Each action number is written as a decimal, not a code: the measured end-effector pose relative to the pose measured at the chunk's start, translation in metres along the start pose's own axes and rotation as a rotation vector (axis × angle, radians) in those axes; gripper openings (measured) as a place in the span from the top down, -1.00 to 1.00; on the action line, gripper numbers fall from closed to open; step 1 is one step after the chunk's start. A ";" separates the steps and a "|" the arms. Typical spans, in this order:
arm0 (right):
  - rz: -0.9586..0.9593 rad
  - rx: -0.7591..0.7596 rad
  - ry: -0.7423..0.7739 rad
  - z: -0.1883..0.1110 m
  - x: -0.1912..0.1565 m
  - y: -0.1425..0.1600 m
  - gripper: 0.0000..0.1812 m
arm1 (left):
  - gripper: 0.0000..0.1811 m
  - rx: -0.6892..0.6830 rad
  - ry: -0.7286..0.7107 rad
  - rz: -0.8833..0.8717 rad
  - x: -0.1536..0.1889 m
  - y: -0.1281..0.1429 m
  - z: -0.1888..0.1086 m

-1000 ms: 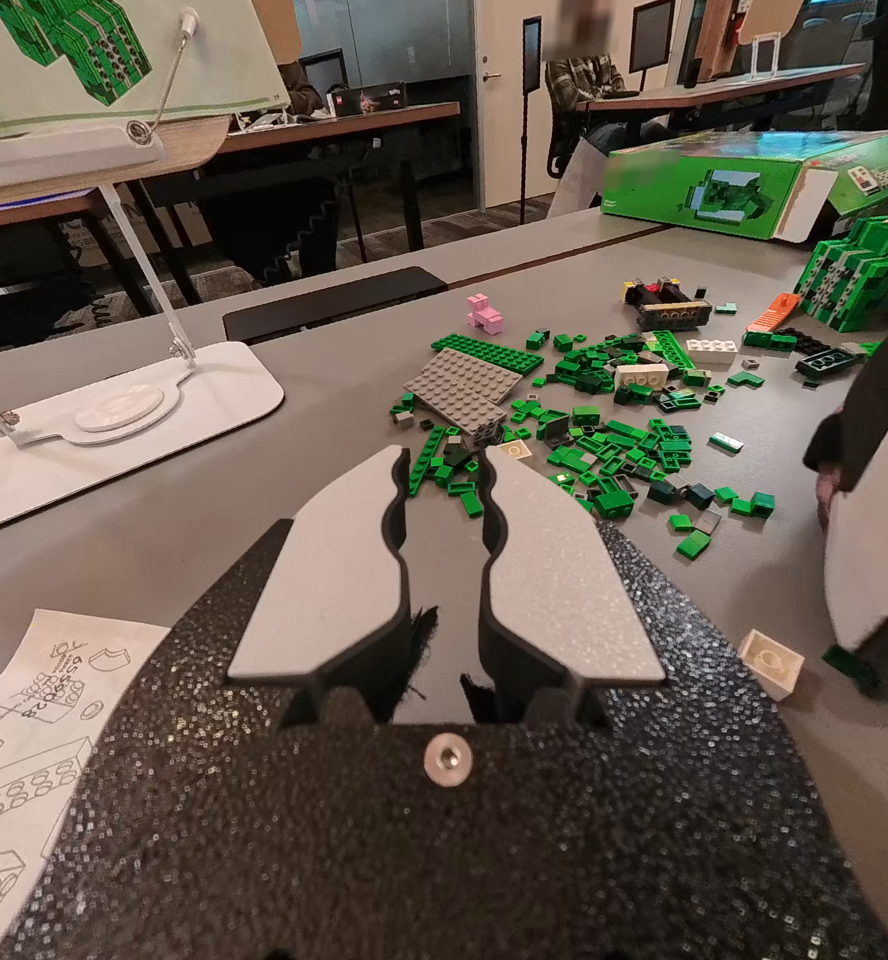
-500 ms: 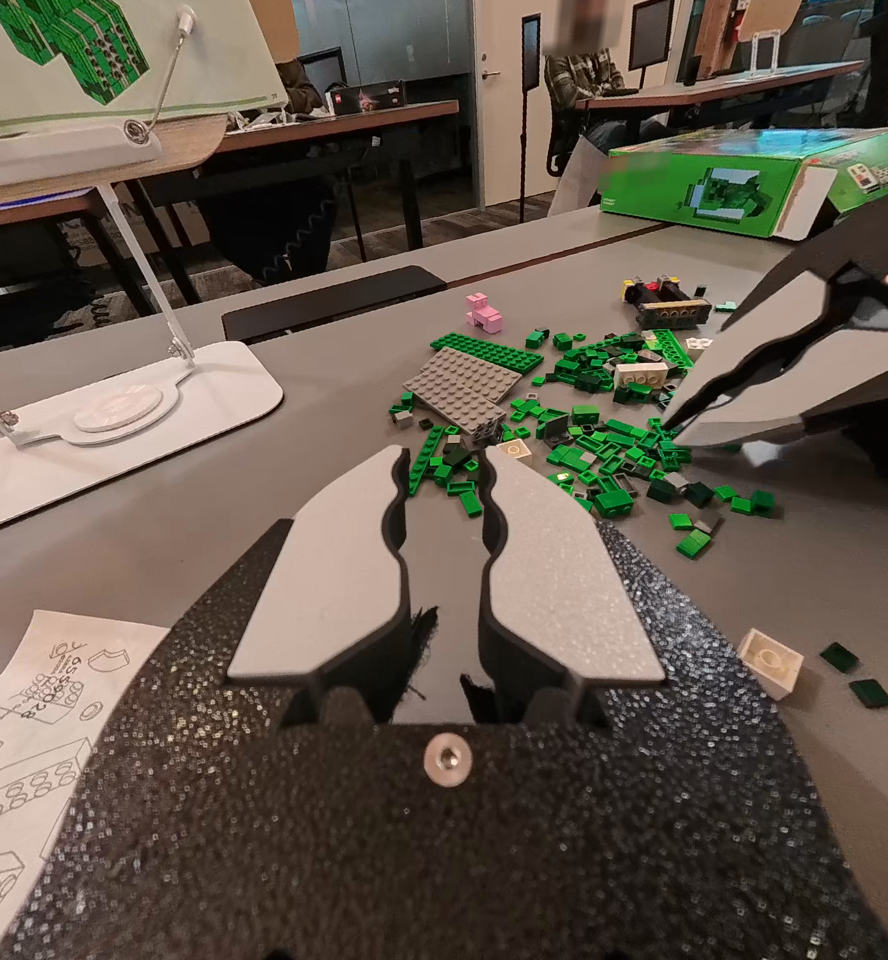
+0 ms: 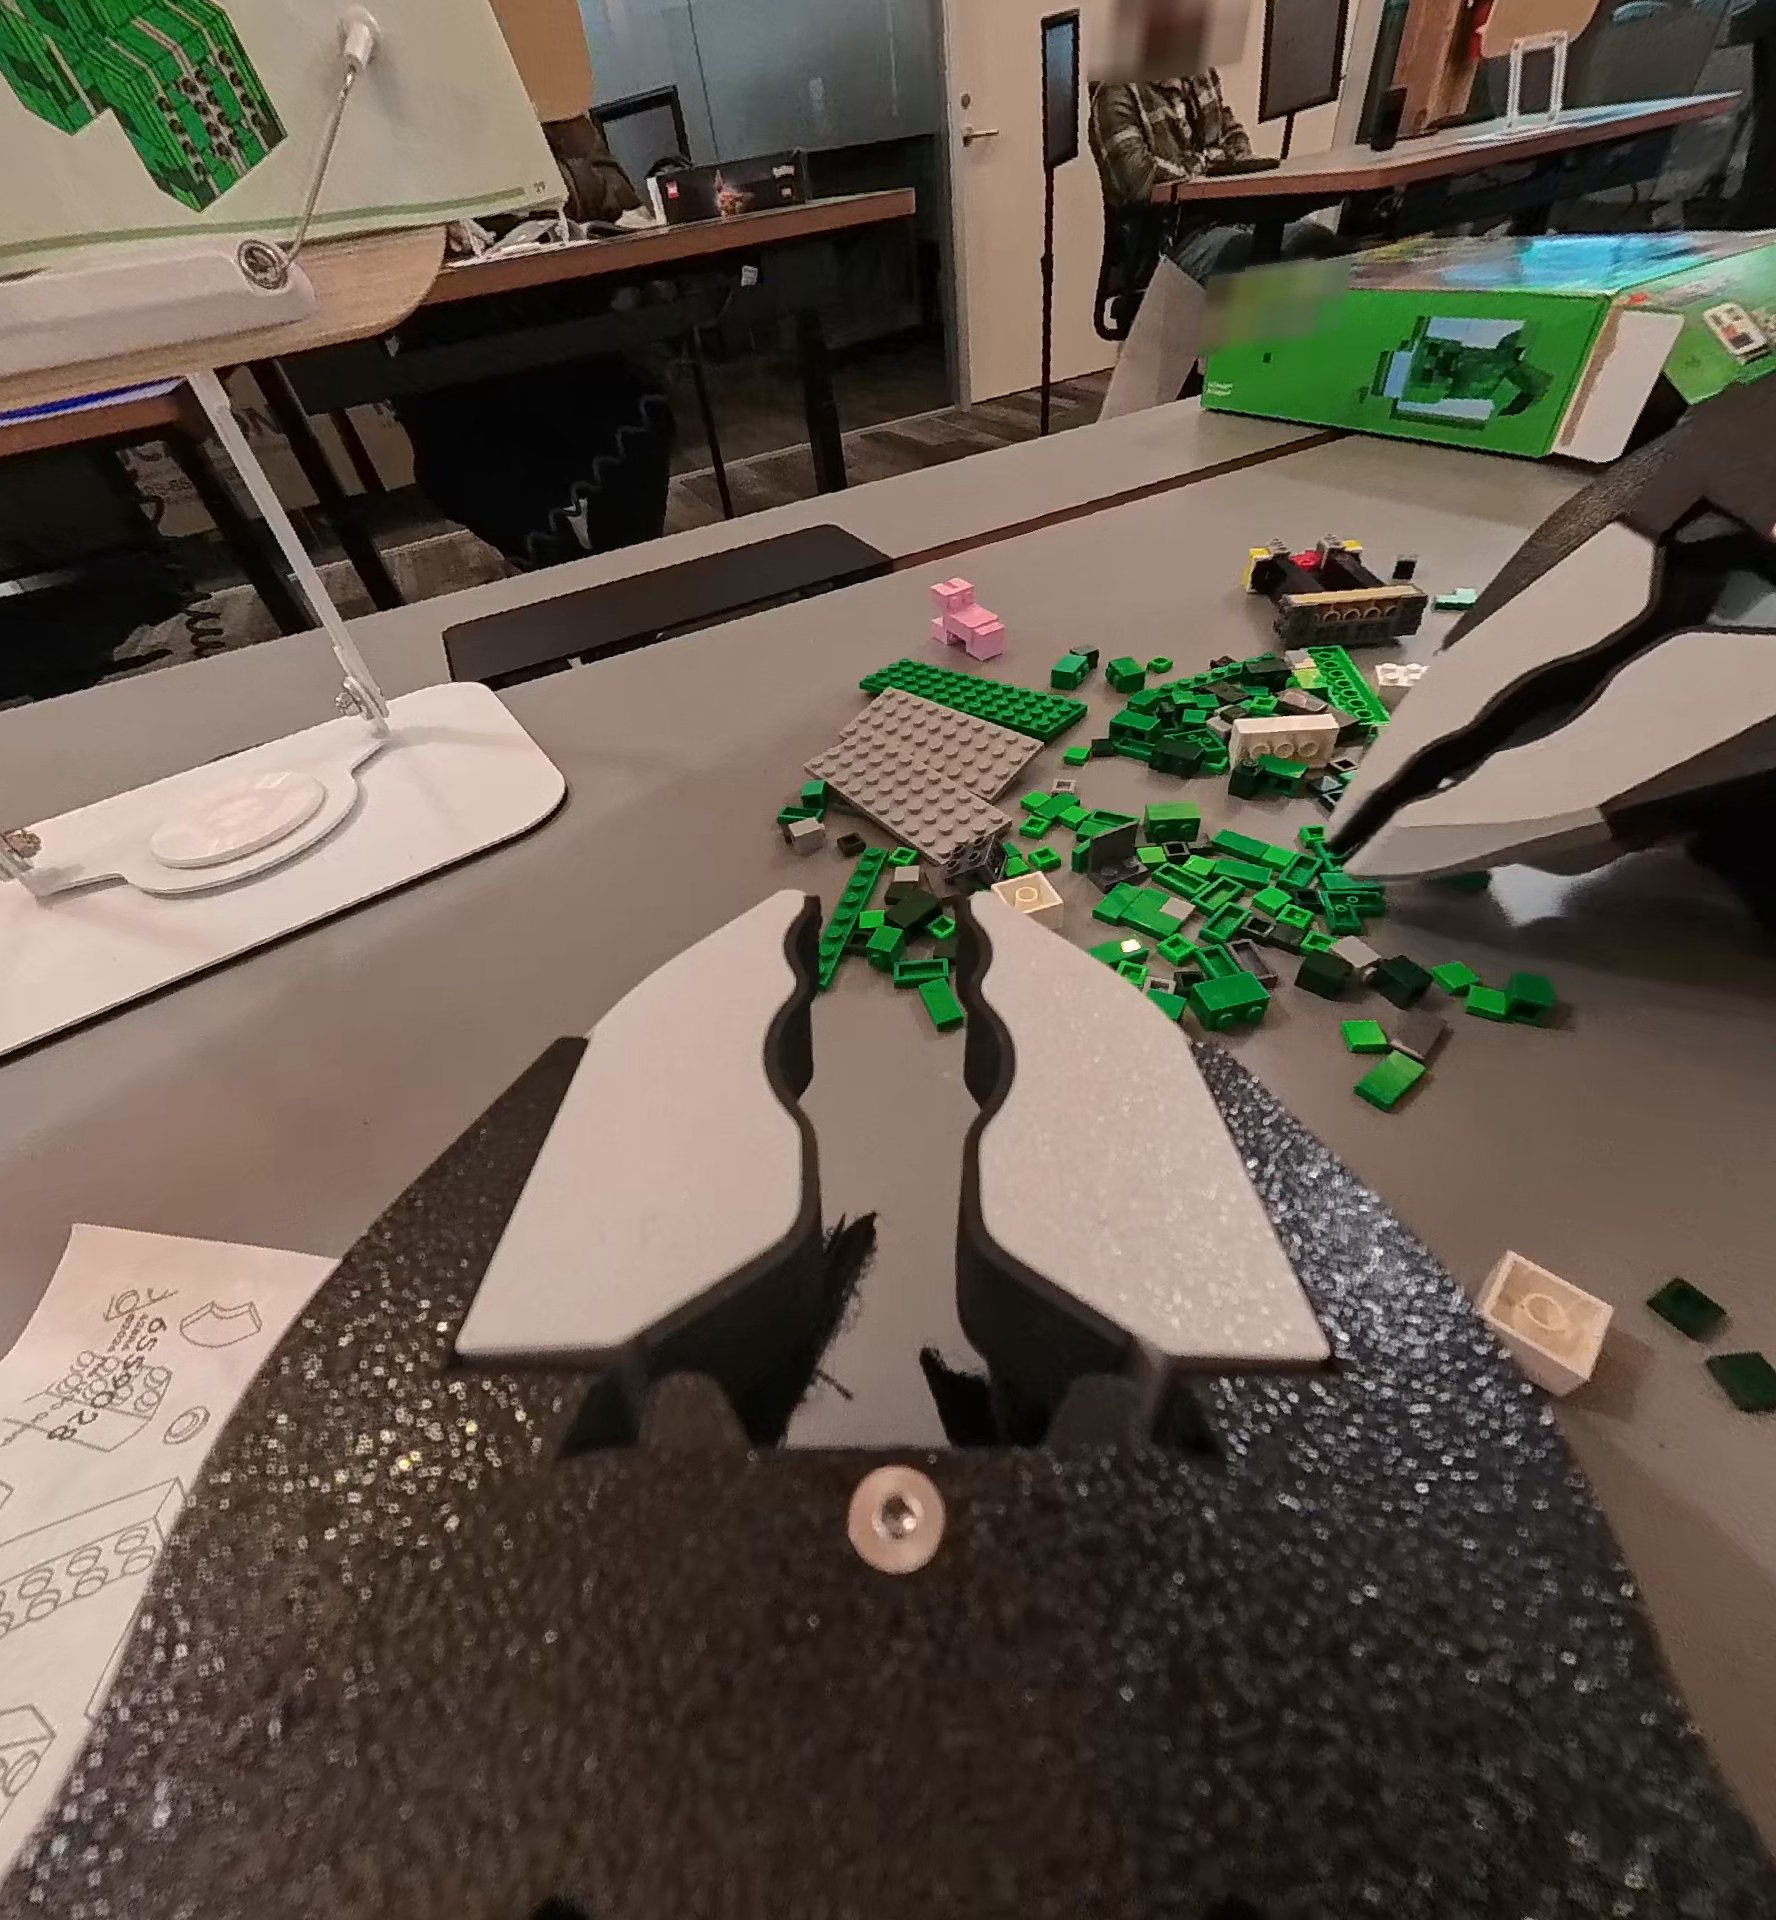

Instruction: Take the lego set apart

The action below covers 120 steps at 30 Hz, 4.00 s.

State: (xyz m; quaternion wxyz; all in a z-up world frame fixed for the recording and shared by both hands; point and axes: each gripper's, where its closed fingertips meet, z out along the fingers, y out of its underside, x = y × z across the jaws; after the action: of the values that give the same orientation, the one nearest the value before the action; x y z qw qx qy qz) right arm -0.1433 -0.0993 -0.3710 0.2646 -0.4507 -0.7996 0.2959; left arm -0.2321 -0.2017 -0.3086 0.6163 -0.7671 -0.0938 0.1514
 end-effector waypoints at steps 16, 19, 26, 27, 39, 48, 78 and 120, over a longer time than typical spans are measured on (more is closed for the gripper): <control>0.076 -0.072 -0.006 0.009 -0.004 0.003 0.85 | 0.73 -0.003 -0.001 0.009 0.001 0.000 0.000; 0.061 -0.108 0.001 0.006 -0.005 0.007 0.86 | 0.73 -0.004 -0.001 0.009 0.001 0.000 0.000; 0.046 -0.044 0.022 0.005 -0.002 -0.002 0.88 | 0.73 -0.007 0.000 0.015 0.002 0.001 0.001; 0.046 -0.036 0.016 0.006 -0.003 -0.003 0.88 | 0.73 -0.008 0.000 0.016 0.002 0.001 0.001; 0.062 -0.068 -0.014 0.014 -0.004 0.003 0.92 | 0.73 -0.009 -0.001 0.022 0.002 0.001 0.001; -0.188 0.179 -0.346 -0.012 -0.069 -0.029 0.92 | 0.73 -0.007 0.001 0.019 0.002 0.001 0.001; -0.088 0.251 -0.107 -0.017 -0.020 -0.032 0.88 | 0.73 -0.005 0.006 0.011 0.002 0.001 0.000; 0.021 0.241 0.153 -0.025 0.025 -0.028 0.92 | 0.74 -0.011 0.011 0.021 0.003 0.001 0.001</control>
State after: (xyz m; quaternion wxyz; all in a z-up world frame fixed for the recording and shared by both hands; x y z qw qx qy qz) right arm -0.1538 -0.0833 -0.3300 0.3740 -0.4453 -0.7309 0.3573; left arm -0.2294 -0.2001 -0.3105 0.6110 -0.7723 -0.0831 0.1529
